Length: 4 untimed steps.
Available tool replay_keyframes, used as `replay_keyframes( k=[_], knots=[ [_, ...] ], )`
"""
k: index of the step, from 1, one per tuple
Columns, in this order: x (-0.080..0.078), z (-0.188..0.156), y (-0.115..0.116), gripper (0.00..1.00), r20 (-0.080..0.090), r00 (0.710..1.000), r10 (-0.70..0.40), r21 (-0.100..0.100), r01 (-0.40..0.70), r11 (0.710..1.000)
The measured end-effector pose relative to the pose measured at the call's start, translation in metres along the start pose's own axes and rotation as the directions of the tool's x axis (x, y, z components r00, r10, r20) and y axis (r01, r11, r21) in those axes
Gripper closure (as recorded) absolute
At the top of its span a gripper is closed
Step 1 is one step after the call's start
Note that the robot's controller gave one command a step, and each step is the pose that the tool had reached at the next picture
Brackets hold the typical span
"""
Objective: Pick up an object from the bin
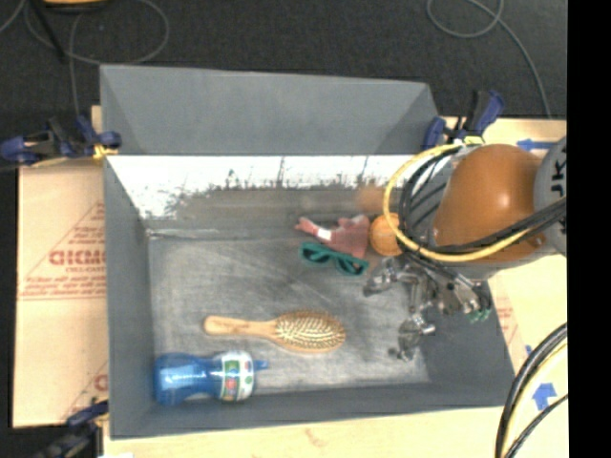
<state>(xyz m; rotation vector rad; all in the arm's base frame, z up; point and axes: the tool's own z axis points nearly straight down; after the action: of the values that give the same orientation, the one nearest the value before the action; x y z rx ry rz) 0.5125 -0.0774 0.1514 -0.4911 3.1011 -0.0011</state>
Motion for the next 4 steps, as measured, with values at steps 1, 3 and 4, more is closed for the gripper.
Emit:
replay_keyframes(
  k=[1,3,4],
  knots=[
    [0.012,0.029,0.029,0.0,0.004,0.998,-0.061,0.001,0.061,0.998],
    [-0.034,0.031,0.074,0.0,0.001,0.957,-0.292,0.0,0.292,0.957],
    [-0.033,0.074,0.083,1.0,0.021,0.97,-0.241,0.008,0.241,0.971]
  ],
)
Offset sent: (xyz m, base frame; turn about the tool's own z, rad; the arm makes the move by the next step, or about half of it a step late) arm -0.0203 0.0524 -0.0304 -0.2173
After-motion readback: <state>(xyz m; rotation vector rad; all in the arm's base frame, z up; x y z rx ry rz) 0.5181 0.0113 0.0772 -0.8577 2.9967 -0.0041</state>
